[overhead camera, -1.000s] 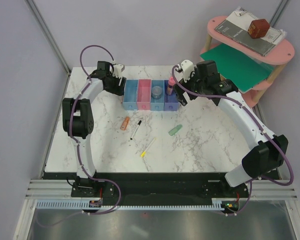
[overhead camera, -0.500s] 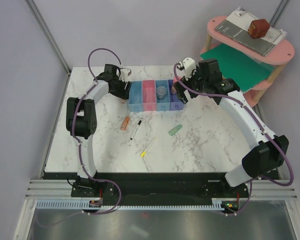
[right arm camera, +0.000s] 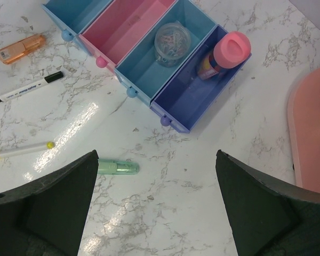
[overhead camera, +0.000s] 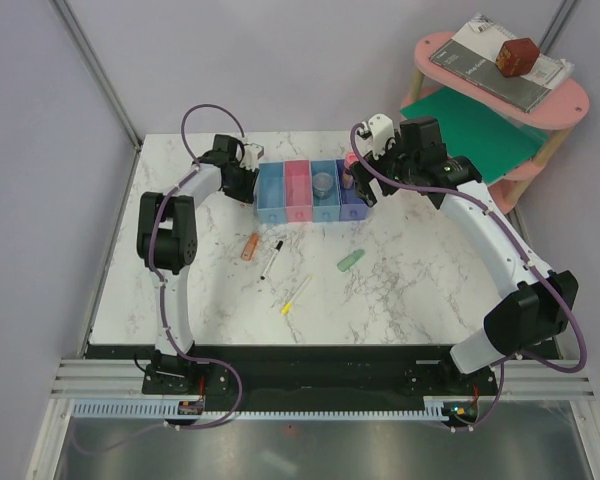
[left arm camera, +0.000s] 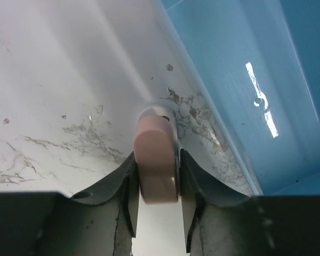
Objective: Sort the stationery into containers
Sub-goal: Pick up the stationery from the center of the board.
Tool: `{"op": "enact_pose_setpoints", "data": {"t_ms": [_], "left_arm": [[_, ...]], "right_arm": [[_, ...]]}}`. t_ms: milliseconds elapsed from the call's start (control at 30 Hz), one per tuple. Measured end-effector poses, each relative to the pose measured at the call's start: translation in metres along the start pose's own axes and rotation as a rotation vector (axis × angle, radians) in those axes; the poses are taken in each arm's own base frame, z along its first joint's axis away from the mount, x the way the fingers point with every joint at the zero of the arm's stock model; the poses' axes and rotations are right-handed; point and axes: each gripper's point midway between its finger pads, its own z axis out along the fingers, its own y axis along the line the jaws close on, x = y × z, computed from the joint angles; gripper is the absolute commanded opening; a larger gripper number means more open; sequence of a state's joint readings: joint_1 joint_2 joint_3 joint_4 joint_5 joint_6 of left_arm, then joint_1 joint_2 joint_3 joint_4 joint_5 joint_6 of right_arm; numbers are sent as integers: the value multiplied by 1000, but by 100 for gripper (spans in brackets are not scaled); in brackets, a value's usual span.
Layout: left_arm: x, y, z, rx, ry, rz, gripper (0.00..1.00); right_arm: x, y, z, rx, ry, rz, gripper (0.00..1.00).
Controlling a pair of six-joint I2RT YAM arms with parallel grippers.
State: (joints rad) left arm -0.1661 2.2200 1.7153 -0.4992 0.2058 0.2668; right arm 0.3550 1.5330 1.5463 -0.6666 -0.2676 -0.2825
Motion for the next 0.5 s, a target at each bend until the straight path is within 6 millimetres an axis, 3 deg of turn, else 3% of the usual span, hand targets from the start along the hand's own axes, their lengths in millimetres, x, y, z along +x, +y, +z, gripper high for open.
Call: {"op": "enact_pose_setpoints", "data": {"t_ms": [100,300,400,500], "left_arm": [[0,0,0,-1,-1,-1,3],[11,-4,-8,-1,2,24,2],[21,-12,-27,14,21,58,2],[10,-21,-65,17,-16,146,2]], "right_arm": [[0,1,0,-4,-1,1,98],[0,0,0,-2,-4,9,98],[0,-5,-1,14,-2,14,98],[0,-15,-2,57,-3,28,98]]}}
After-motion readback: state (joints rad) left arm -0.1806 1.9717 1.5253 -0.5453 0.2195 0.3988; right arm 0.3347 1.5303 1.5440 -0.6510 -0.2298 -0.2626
